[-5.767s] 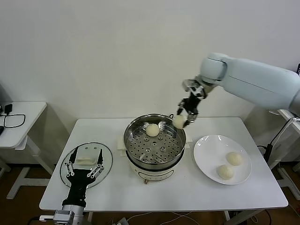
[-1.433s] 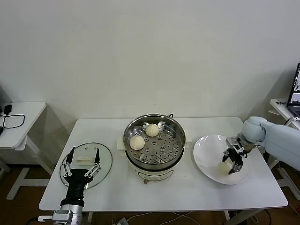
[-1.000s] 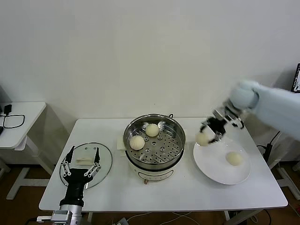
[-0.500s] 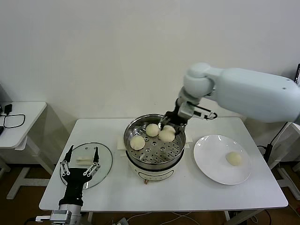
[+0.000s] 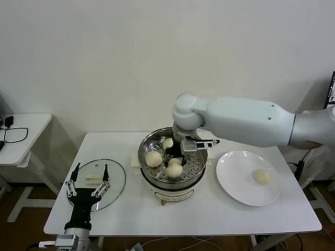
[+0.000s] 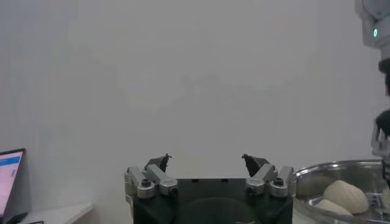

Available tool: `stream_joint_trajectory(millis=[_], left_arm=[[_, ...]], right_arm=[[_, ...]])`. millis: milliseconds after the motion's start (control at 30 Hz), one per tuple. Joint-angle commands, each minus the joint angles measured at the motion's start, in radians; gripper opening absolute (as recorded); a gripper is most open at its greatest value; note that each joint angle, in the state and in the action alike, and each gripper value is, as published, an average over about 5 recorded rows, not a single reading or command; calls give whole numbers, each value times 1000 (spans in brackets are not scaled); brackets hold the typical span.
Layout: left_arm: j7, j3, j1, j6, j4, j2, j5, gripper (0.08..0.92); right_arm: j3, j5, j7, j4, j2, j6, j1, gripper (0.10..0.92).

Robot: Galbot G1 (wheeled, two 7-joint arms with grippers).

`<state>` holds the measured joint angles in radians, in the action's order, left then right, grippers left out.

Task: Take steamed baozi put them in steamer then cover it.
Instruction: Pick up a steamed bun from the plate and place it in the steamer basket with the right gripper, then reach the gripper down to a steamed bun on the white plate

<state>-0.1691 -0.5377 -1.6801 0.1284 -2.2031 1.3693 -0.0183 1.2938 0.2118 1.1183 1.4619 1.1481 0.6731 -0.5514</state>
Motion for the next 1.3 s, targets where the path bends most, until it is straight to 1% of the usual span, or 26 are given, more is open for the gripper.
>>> stream_joint_trajectory(millis=[33,167,367,500,600,667,733,833,933,1000,1133,1300], left_arm=[[-2,0,-1,-4,1,0,0,823],[-4,-1,-3,-4,3,0,0,823],[-5,0,-4,-4,3,1,-1,823],[-4,1,-3,-2,7,1,-2,823],[-4,1,-2,-2,9,0,-2,823],[-4,1,0,-2,10,0,-2,823],[-4,2,4,-4,13,-1,-3,823],[-4,7,9,-5,17,-4,-5,823],[-4,12,14,-6,17,-5,-5,823],[-4,14,16,-7,15,-5,-5,823],[-4,14,15,-8,9,-5,-5,823],[-5,8,13,-8,9,-6,-5,823]], right_arm=[[-8,83,5,-2,41,50,72,650],[-10,95,0,-4,39,44,78,672],[-36,115,-13,6,25,29,68,794],[-86,112,-14,14,-12,10,51,820],[-135,53,10,19,-72,-26,17,822],[-156,-20,44,17,-132,-78,-17,822],[-172,-96,86,-7,-202,-162,-45,823],[-169,-235,124,-91,-303,-324,-73,823],[-143,-377,129,-222,-379,-501,-75,823],[-138,-416,133,-317,-408,-576,-56,823],[-128,-441,147,-480,-439,-635,7,823],[-131,-409,147,-632,-457,-633,123,823]])
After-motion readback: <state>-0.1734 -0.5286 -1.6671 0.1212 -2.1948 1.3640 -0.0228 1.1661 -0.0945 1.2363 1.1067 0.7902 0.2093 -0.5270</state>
